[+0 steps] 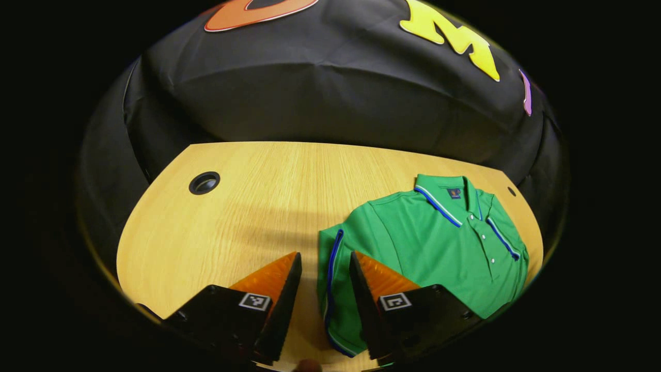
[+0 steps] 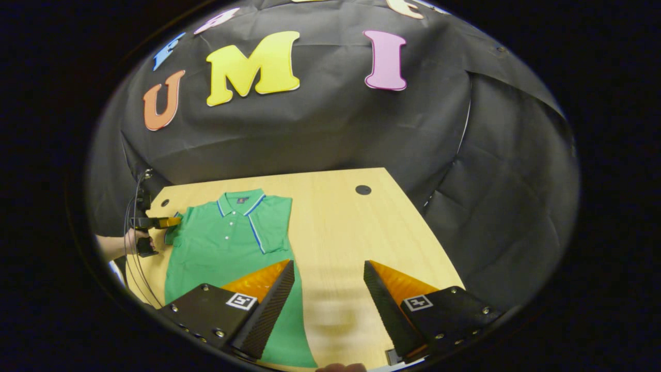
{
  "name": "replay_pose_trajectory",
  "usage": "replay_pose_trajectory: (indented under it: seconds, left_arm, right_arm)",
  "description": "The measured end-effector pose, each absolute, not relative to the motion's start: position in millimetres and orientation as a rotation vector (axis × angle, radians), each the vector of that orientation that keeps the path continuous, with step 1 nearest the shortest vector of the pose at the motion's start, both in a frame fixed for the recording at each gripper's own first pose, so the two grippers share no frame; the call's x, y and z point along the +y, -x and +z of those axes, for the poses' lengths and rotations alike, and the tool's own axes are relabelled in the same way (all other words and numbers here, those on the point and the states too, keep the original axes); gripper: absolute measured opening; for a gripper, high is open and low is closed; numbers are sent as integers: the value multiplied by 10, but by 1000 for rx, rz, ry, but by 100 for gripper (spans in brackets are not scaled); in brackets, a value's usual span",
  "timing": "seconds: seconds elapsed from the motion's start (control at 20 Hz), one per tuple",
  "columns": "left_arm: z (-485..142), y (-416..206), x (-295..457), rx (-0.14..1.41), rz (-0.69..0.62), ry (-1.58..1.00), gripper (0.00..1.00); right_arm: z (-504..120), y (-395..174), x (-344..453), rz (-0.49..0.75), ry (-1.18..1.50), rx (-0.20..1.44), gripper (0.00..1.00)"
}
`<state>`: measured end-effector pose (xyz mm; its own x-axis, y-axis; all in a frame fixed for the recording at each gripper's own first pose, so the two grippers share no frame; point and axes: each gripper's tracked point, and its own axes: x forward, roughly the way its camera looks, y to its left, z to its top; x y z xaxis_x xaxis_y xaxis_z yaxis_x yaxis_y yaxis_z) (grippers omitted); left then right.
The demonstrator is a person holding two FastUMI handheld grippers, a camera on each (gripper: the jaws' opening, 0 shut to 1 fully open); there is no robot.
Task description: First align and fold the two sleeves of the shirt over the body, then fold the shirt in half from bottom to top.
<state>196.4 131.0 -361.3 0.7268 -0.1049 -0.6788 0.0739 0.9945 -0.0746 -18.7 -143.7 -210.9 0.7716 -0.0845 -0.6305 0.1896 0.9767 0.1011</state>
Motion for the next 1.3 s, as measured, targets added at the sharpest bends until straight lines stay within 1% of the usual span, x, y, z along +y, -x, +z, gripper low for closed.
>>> replay_pose_trajectory:
  seconds: [0.05,0.1,0.2,0.25,0.3,0.35,0.4,0.45,0.55,0.65,0.75,0.95,1.0,1.25,1.3]
  left_arm:
    - [-3608,-1965,1314,753,-95,35,64]
    - [-3612,-1974,1332,755,-85,25,55]
    - [-3617,-1975,1384,762,-56,-15,47]
    - [-3609,-1976,1374,762,-54,-30,37]
    - [-3613,-1982,1343,759,-57,-47,34]
    - [-3616,-1992,1317,751,-61,-66,25]
    - [-3614,-2006,1300,744,-64,-74,22]
    - [-3608,-2016,1283,738,-61,-78,16]
    - [-3611,-2055,1318,729,-35,-103,10]
    - [-3597,-2054,1258,733,-51,-105,6]
    - [-3538,-2034,1139,736,-90,-90,5]
    - [-3292,-2081,991,693,-112,-111,4]
    - [-3230,-2091,931,681,-123,-119,4]
    - [-2989,-2137,627,641,-167,-162,4]
    - [-2961,-2132,552,638,-176,-164,4]
  right_arm:
    - [-2143,184,-1425,-149,-165,680,88]
    - [-2164,199,-1406,-148,-167,686,88]
    - [-2197,208,-1372,-145,-182,689,88]
    - [-2206,205,-1371,-149,-191,688,89]
    - [-2235,201,-1385,-155,-199,689,89]
    - [-2261,202,-1397,-160,-207,691,88]
    - [-2274,210,-1404,-165,-213,694,88]
    - [-2297,207,-1423,-170,-217,695,88]
    - [-2305,227,-1456,-182,-219,696,88]
    - [-2318,252,-1494,-195,-219,699,89]
    - [-2350,263,-1527,-204,-224,705,88]
    - [-2356,267,-1510,-197,-255,702,89]
    - [-2348,269,-1497,-190,-256,700,87]
    - [-2279,311,-1519,-175,-241,678,87]
    - [-2270,332,-1531,-175,-239,677,89]
